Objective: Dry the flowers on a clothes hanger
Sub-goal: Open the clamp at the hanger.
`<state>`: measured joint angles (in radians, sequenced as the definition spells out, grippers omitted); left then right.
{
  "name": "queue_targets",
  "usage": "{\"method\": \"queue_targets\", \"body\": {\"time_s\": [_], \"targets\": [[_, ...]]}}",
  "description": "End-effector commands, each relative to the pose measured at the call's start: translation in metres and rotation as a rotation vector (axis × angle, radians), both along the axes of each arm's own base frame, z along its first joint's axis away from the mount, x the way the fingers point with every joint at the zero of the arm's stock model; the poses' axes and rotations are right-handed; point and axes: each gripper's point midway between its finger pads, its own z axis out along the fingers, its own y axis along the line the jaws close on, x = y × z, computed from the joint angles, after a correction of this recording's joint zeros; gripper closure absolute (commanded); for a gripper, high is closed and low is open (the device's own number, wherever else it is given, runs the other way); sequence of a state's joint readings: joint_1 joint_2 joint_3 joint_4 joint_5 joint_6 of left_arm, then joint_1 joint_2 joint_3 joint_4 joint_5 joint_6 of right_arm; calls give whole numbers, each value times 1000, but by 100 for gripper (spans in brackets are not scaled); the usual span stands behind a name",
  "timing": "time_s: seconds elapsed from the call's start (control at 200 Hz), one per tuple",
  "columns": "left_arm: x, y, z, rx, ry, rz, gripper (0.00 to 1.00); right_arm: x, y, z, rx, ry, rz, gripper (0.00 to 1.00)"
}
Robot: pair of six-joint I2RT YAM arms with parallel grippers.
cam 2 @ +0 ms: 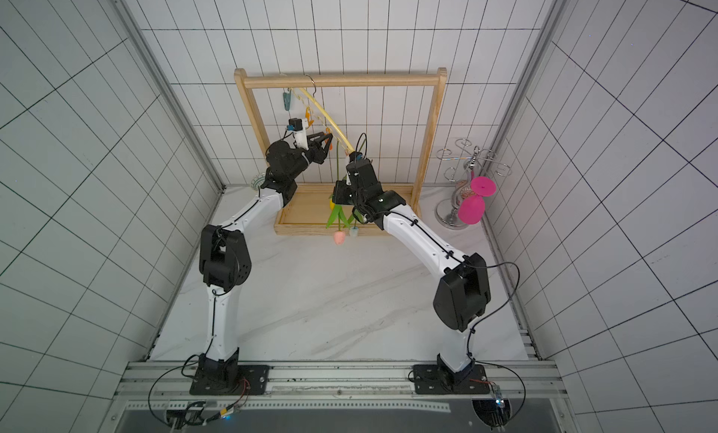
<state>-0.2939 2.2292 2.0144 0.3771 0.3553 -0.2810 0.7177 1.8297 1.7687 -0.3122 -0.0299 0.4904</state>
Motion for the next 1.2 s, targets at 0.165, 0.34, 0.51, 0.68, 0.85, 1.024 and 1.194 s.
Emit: {"method": "queue_targets", "body": {"time_s": [0.165, 0.34, 0.51, 0.68, 0.85, 1.024, 1.194], "targets": [[17, 12, -19, -34, 39, 3, 37, 0, 3, 3, -5, -16, 24, 100], [9, -1, -16, -70, 40, -107, 21, -3, 8, 2, 9, -10, 46, 100], [3, -7, -9, -124, 31, -185, 29, -5, 12, -6, 4, 0, 64, 100], [-4, -3, 4, -125, 2, -165, 37, -4, 9, -7, -14, -9, 58, 100], [-14, 4, 13, -102, -21, -137, 43, -3, 5, -7, -23, -7, 46, 100], [-18, 5, 13, -94, -17, -133, 53, -4, 7, -6, -16, 2, 53, 100], [-22, 8, 17, -84, -26, -117, 55, -4, 6, -7, -23, 3, 52, 100]]}}
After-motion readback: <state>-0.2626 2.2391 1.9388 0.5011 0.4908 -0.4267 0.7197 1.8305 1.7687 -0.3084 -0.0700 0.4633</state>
